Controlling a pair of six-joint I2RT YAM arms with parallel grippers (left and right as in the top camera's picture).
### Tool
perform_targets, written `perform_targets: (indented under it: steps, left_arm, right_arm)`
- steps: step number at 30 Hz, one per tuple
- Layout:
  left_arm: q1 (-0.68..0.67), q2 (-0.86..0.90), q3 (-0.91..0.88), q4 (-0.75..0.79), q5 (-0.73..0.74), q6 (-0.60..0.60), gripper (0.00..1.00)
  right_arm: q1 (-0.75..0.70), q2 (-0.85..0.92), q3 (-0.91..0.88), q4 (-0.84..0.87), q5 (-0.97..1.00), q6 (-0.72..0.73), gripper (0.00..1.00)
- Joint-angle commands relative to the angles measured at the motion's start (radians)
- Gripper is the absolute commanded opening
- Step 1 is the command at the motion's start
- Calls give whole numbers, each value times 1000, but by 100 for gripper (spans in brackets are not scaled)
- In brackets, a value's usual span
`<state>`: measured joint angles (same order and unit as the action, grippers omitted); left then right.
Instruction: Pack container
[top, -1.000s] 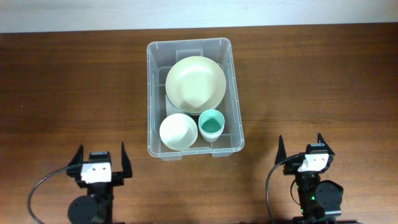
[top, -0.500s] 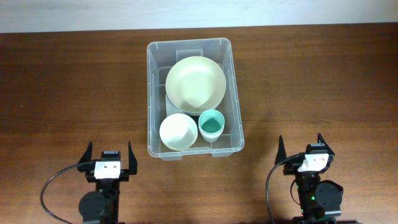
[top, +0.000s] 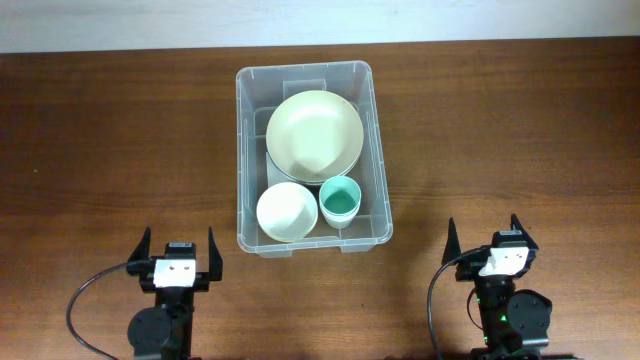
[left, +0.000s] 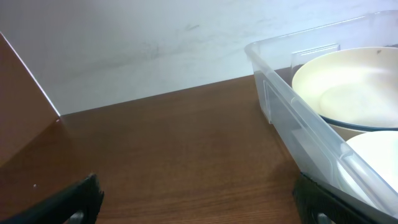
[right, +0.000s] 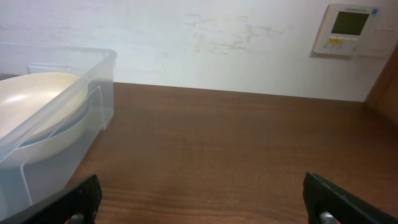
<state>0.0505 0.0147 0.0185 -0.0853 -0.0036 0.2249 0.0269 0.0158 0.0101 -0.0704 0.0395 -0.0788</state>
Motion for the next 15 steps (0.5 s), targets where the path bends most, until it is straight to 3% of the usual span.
perform_targets:
  steps: [1,15]
  left_arm:
    - [-5,-10,-10,3,-7,16,100]
    - [-5,-10,-10,3,-7,16,100]
  right_arm:
    - [6,-7,-5,-8,9,8,99]
    - [6,-7,-5,-8,9,8,99]
